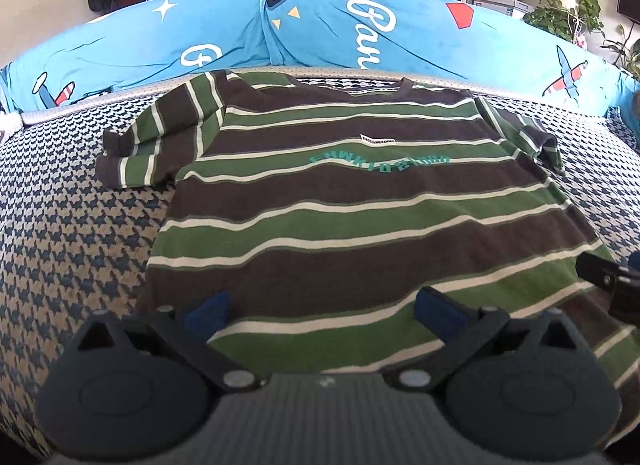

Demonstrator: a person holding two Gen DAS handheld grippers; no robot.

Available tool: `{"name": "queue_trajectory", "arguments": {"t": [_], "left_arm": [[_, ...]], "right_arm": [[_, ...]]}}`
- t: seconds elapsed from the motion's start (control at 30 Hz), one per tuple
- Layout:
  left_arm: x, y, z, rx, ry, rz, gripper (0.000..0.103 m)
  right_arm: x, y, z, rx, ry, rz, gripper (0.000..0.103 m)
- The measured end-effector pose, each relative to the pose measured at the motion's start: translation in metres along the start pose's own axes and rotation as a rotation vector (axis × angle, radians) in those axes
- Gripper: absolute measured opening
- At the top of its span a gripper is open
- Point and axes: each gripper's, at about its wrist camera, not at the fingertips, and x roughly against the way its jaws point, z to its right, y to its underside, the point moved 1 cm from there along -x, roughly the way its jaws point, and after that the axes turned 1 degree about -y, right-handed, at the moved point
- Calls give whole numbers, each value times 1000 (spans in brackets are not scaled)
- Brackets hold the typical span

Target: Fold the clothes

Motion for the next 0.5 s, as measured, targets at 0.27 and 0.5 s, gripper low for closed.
{"name": "queue_trajectory", "arguments": {"t": [0.27,0.5], "left_arm": [[-5,4,12,-48,-22,3,103],[2,11,17,-87,-23,8,103]], "right_arm": [[-28,-2,8,-27,75,-42,85],[-27,2,25,-79,194,-37,89]]}}
